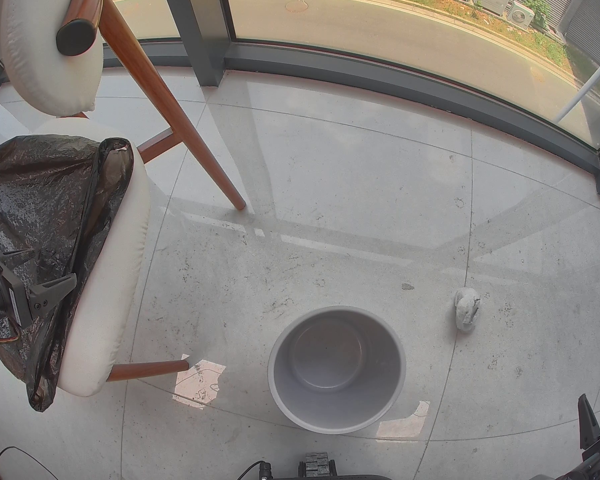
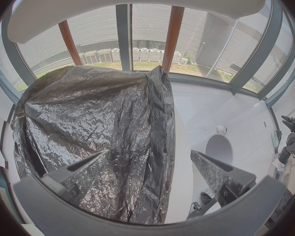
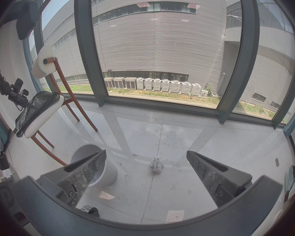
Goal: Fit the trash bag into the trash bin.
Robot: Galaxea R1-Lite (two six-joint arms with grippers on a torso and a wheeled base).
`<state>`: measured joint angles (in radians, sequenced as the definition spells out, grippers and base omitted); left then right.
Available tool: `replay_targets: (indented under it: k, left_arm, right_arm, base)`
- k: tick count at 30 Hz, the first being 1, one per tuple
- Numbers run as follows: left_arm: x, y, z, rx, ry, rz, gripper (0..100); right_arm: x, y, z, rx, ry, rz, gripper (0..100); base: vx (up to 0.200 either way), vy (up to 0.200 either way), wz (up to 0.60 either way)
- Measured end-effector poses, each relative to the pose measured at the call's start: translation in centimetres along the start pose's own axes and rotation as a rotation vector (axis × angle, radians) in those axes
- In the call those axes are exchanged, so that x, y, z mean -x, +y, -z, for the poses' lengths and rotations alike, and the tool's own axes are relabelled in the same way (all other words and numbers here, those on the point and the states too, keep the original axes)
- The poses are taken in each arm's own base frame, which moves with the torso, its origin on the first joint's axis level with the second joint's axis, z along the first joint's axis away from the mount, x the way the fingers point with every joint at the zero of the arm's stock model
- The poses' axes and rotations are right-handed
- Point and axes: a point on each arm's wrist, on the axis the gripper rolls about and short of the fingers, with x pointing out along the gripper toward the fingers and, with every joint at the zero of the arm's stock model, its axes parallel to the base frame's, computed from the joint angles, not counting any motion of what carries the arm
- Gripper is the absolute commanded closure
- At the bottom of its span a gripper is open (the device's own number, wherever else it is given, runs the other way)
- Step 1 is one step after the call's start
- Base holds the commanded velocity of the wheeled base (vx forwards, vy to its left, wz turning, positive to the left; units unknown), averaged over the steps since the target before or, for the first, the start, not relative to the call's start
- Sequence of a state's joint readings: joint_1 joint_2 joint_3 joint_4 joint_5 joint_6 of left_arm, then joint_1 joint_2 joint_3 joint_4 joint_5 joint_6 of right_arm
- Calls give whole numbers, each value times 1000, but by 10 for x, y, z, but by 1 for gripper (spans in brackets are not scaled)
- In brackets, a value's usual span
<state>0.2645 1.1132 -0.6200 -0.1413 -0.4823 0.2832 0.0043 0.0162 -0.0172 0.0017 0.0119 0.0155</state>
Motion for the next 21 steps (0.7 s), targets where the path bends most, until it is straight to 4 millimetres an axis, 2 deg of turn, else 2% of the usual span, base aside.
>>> replay_targets:
  k: [8, 21]
  left_arm:
    - [-12, 2, 12, 12, 59, 22, 0]
    - [-22, 4, 3, -119, 2, -18, 0]
  right_arm:
    - [0, 0, 0, 0, 0, 0, 0]
    - [0, 0, 0, 0, 0, 0, 0]
  base:
    - [0, 0, 0]
    - [0, 0, 0]
